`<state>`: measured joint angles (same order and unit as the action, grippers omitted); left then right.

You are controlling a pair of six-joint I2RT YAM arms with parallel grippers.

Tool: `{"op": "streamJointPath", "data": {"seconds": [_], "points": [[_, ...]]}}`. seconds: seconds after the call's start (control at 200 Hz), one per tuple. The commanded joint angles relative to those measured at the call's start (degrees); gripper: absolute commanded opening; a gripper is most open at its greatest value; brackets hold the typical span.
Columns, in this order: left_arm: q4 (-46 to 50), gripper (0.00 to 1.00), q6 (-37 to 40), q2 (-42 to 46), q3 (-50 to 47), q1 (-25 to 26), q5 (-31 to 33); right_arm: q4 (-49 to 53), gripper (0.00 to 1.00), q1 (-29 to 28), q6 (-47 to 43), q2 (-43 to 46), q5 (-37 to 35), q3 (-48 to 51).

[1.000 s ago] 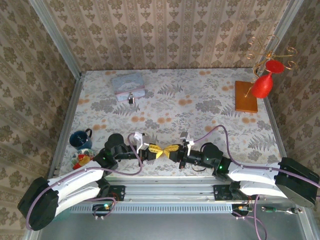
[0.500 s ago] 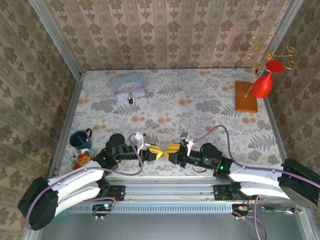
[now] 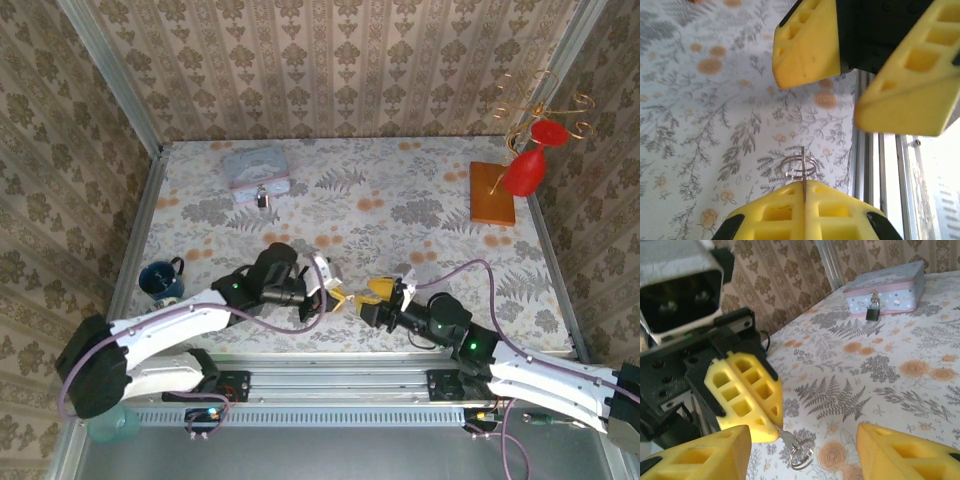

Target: Unlock a padlock with a key

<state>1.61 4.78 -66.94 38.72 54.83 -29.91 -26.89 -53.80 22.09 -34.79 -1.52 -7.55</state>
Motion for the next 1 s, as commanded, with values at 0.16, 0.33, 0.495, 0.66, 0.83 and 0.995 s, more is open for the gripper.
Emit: {"op": "streamJointPath", "data": {"seconds": [0.16,0.33,0.495,0.66,0.83,0.995], "points": [[24.93,0.0,12.26,-3.9,13.91,1.55,-0.06,1.79,0.56,3.25,-2.79,13.36,7.85,8.42],[29.05,0.0,14.6,-7.09,17.76,2.24,-3.74,6.78,0.55,4.27,-2.17,20.87,10.88,8.34],[29.65,0.0,15.6,-8.45,19.23,3.55,-4.81,6.09,0.53,4.41,-1.13,20.01,13.86,8.42],[29.42,0.0,16.05,-8.65,19.8,4.57,-5.1,1.36,0.52,4.37,-0.29,14.23,16.09,8.35],[28.89,0.0,16.31,-8.47,19.63,5.05,-6.03,-2.96,0.47,4.36,-0.46,5.87,19.14,6.18],[29.13,0.0,16.83,-8.45,19.48,5.17,-6.12,-7.07,0.45,4.45,-0.78,-0.4,22.49,4.14]]}}
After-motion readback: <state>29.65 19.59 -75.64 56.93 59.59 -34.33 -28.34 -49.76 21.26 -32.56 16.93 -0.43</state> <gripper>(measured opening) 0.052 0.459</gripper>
